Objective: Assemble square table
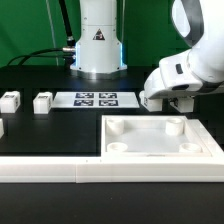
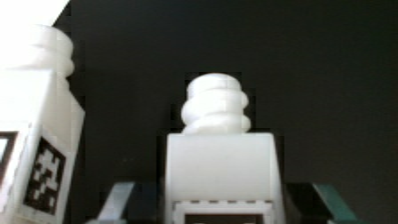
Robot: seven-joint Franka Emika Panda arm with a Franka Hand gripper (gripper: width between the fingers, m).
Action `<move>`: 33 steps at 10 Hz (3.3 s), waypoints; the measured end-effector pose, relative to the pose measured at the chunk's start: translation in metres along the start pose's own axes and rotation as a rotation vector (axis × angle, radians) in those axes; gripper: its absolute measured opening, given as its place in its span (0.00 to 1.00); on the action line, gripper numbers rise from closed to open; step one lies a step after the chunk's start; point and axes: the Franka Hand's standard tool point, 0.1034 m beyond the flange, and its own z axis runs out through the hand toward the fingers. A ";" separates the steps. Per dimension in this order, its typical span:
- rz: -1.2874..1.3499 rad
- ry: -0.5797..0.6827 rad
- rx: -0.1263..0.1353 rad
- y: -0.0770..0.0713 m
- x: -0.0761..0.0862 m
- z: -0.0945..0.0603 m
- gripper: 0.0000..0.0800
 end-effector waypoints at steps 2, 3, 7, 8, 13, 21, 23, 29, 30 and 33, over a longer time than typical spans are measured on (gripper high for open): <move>-0.018 -0.008 0.004 0.001 -0.002 -0.002 0.36; -0.054 -0.020 0.022 0.008 -0.008 -0.019 0.36; -0.049 -0.016 0.064 0.029 -0.026 -0.069 0.36; -0.049 -0.012 0.063 0.029 -0.025 -0.067 0.36; -0.077 0.166 0.077 0.039 -0.008 -0.100 0.36; -0.063 0.653 0.046 0.055 0.011 -0.131 0.36; -0.082 0.794 0.032 0.063 0.019 -0.157 0.36; -0.068 1.155 0.004 0.076 0.028 -0.175 0.36; -0.069 1.176 0.000 0.078 0.029 -0.186 0.36; -0.098 1.210 -0.024 0.096 0.044 -0.206 0.36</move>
Offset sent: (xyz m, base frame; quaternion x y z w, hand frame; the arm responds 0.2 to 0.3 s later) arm 0.0242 -0.0031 0.0554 0.0563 -0.0459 -0.0379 0.9966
